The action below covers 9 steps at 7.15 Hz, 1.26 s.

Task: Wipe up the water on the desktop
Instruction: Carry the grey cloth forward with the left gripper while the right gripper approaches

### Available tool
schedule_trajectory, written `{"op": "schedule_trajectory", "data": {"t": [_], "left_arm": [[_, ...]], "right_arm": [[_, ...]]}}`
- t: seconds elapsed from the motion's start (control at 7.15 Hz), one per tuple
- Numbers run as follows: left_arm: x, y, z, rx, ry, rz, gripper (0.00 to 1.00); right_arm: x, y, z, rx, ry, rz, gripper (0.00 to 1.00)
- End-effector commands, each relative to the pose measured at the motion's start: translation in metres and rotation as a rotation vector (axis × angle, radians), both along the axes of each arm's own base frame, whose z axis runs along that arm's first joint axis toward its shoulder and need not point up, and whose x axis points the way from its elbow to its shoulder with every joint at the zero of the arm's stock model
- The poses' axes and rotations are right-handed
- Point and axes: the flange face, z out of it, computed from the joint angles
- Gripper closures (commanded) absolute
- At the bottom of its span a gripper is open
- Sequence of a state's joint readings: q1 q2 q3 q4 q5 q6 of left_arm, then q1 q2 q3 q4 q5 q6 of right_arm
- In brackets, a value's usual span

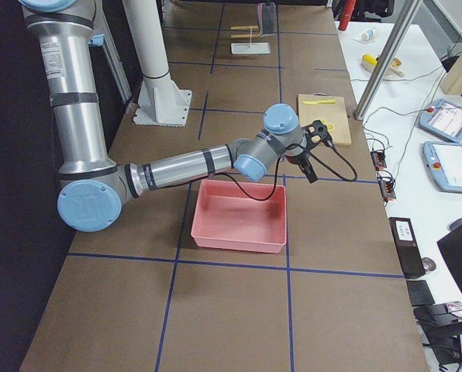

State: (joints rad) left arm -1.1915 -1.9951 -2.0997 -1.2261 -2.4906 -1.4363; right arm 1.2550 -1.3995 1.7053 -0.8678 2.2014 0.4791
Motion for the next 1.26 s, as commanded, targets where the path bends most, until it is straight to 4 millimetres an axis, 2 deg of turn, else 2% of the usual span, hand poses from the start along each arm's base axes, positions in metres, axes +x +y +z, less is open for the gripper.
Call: {"op": "schedule_trajectory", "data": {"t": [0.0,0.14,0.28,0.42,0.56,0.7,0.84,1.12], "left_arm": [[0.046,-0.014,-0.04,-0.027,-0.011,0.013,1.0],[0.063,-0.027,-0.053,-0.044,-0.01,0.018,1.0],[0.077,-0.032,-0.058,-0.052,-0.011,0.031,1.0],[0.098,-0.035,-0.073,-0.04,-0.017,0.047,1.0],[0.123,-0.047,-0.088,-0.088,-0.014,0.04,1.0],[0.137,-0.057,-0.094,-0.099,0.012,0.024,1.0],[0.146,-0.066,-0.092,-0.081,0.053,0.014,1.0],[0.176,-0.066,-0.091,-0.046,0.114,0.032,1.0]], "right_arm": [[-0.095,0.001,-0.089,0.167,-0.104,-0.012,0.01],[-0.122,0.009,-0.121,0.237,-0.119,-0.051,0.01],[-0.154,0.026,-0.158,0.311,-0.146,-0.104,0.01],[-0.185,0.055,-0.182,0.359,-0.167,-0.117,0.01],[-0.217,0.086,-0.197,0.388,-0.185,-0.138,0.01],[-0.244,0.111,-0.202,0.405,-0.189,-0.139,0.01],[-0.265,0.126,-0.208,0.418,-0.192,-0.135,0.01],[-0.294,0.156,-0.216,0.437,-0.202,-0.131,0.01]]}}
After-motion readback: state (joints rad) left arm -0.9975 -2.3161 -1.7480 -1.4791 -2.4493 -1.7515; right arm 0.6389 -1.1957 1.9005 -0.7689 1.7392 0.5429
